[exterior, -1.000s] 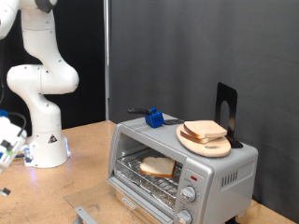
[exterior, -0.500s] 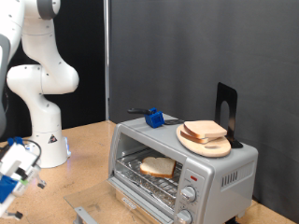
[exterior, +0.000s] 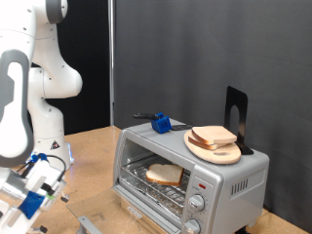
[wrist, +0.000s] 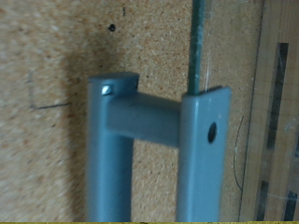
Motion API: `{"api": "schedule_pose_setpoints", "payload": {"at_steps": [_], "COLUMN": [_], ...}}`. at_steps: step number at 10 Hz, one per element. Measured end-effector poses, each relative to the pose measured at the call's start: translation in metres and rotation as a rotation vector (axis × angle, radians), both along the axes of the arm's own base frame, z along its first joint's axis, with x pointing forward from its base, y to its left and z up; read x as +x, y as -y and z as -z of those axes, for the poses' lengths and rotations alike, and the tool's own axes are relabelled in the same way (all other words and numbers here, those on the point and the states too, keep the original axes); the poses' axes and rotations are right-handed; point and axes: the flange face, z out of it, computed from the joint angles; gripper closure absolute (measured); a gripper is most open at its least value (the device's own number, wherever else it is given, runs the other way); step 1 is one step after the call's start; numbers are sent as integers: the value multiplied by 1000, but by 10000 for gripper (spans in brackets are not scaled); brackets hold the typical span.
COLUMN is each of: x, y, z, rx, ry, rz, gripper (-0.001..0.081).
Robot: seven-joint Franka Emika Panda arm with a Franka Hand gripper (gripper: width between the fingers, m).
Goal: Make a piece of toast with the oven
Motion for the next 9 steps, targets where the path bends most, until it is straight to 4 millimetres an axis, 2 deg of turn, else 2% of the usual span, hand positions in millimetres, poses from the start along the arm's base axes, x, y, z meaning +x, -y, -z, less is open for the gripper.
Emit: {"api": "schedule_pose_setpoints", "payload": {"at_steps": [2, 5, 7, 9], "x": [2, 7, 7, 0], "y": [-18, -39, -47, -41], "z": [8, 7, -11, -38], "rx": [13, 55, 162, 271], "ry": [6, 31, 64, 100], "rz": [-14, -52, -111, -162], "gripper": [0, 0, 0, 0]}}
